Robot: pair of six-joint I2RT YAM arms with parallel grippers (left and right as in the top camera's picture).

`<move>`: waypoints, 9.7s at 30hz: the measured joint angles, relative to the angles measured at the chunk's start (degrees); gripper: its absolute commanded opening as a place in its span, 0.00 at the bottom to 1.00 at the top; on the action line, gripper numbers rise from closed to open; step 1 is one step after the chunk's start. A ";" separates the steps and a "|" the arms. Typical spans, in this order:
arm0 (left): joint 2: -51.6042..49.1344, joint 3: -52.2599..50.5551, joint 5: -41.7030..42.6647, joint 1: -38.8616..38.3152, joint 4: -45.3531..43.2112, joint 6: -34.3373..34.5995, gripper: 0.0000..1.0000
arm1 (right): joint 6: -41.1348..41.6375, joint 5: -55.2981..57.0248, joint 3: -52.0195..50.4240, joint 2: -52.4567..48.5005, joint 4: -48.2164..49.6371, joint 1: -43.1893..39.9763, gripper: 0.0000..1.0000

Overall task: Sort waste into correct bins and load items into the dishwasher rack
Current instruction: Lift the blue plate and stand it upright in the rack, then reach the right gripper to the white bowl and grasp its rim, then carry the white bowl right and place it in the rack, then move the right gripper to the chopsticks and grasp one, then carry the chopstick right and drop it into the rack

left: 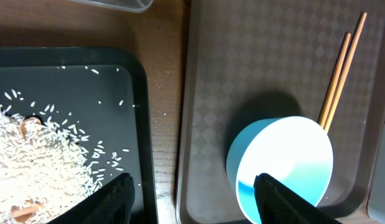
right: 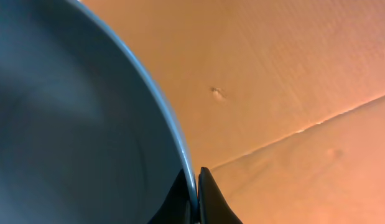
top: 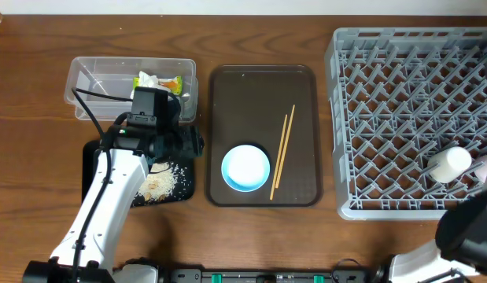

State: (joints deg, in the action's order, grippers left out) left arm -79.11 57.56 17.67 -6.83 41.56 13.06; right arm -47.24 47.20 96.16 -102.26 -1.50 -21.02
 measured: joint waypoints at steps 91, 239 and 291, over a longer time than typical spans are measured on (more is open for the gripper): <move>0.00 0.00 -6.12 0.00 3.02 0.20 0.65 | 46.47 -65.42 -7.78 -2.38 -61.42 46.10 0.75; 0.00 0.00 -7.19 0.00 3.06 0.63 0.66 | 75.71 -49.27 -7.93 -17.07 -58.34 50.31 0.50; 0.00 0.00 -7.19 0.00 3.06 0.63 0.67 | 56.15 -53.13 -3.02 3.89 -68.61 31.69 0.01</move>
State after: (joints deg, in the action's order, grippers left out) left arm -79.11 57.56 10.48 -6.83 44.62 13.69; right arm 8.91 -5.93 93.14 -98.37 -70.11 10.68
